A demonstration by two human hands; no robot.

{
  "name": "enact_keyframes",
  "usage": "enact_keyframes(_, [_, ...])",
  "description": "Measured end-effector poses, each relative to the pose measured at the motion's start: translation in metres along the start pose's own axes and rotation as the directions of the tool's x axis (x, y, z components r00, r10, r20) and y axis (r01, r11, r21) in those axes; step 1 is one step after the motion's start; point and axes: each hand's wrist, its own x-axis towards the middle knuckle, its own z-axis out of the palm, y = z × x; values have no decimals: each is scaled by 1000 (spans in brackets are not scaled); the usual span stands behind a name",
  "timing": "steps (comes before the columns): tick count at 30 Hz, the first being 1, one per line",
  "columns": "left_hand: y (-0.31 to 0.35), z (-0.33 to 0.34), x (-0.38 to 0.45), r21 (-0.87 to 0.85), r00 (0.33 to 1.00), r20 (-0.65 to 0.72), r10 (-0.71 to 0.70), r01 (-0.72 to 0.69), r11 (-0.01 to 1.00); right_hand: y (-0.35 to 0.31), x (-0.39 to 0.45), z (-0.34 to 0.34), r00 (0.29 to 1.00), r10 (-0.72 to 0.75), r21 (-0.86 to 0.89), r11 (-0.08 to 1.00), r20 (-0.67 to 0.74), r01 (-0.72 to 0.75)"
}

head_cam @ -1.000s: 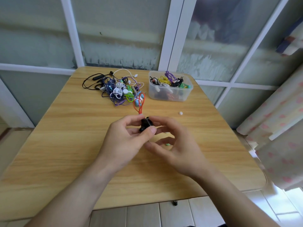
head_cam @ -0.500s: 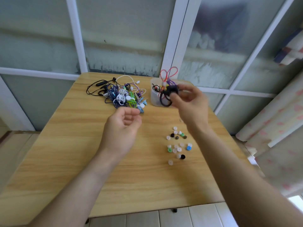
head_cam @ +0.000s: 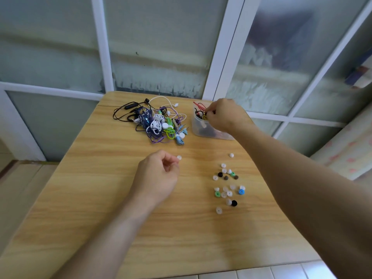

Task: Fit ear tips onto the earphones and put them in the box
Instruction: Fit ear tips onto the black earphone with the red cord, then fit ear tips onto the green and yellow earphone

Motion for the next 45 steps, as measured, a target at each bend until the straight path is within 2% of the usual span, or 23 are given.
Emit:
enact_keyframes(2, [1,-2,2,6,1000,-8,-13,13,1000,-3,-2,-2,999,-8,-60,998,37,11])
enact_keyframes(4, [3,-3,4,18,1000,-20,-23,24,1000,-5,-3,-1,999,-45,-97,994,-2,44])
enact_keyframes(6, [3,-5,5,13,999,-29,-29,29,999,-10,-7,2,971,-133,-66,990,-200,122])
enact_keyframes(8, [4,-7,6,7,999,-30,-34,35,999,-24,-16,3,903,-203,72,966,-379,247])
enact_keyframes(9, [4,-8,6,3,999,-34,-41,41,999,-33,-21,5,899,-237,145,941,-368,307])
enact_keyframes(11, [4,-9,7,-7,998,-40,-54,53,999,-48,-29,14,942,-285,226,920,-175,321])
enact_keyframes(13, [5,-10,7,-16,997,-48,-60,60,998,-59,-34,27,956,-292,202,937,5,285])
enact_keyframes(14, [6,-11,7,-15,997,-49,-59,58,998,-61,-34,35,954,-297,182,941,34,287])
enact_keyframes(18, [6,-14,8,1,998,-44,-46,47,999,-61,-32,57,964,-265,209,945,30,253])
enact_keyframes(21, [5,-15,9,-3,998,-48,-41,41,999,-61,-33,63,977,-202,266,941,-62,211])
enact_keyframes(23, [4,-15,9,-7,998,-51,-36,36,999,-60,-33,60,979,-143,354,917,-143,185])
enact_keyframes(25, [4,-15,9,-7,998,-50,-31,31,1000,-57,-32,54,986,-31,489,865,-165,109])
enact_keyframes(26, [4,-15,9,-5,998,-50,-27,27,1000,-57,-32,50,988,37,576,816,-153,58])
enact_keyframes(28, [5,-16,8,-10,998,-53,-16,16,1000,-56,-35,42,985,159,779,625,-70,-45])
enact_keyframes(31, [4,-16,9,-56,998,-55,-19,16,998,-57,-52,28,963,236,962,204,133,-183])
enact_keyframes(33, [7,-16,10,-222,996,-2,-85,83,971,-56,-73,18,947,216,971,-25,236,-237])
enact_keyframes(35, [15,-15,7,-444,976,132,-172,214,870,-51,-97,14,945,172,951,-188,279,-247])
enact_keyframes(38, [25,-13,0,-601,915,348,-204,385,701,-45,-135,15,950,92,911,-323,299,-256])
enact_keyframes(40, [27,-11,-3,-666,883,436,-175,447,597,-42,-158,17,949,31,898,-335,313,-285])
enact_keyframes(41, [28,-10,-4,-693,880,450,-155,453,561,-41,-168,17,947,13,905,-301,319,-301])
enact_keyframes(45, [29,-6,-7,-730,911,390,-136,396,557,-36,-194,12,967,-5,967,27,255,-254])
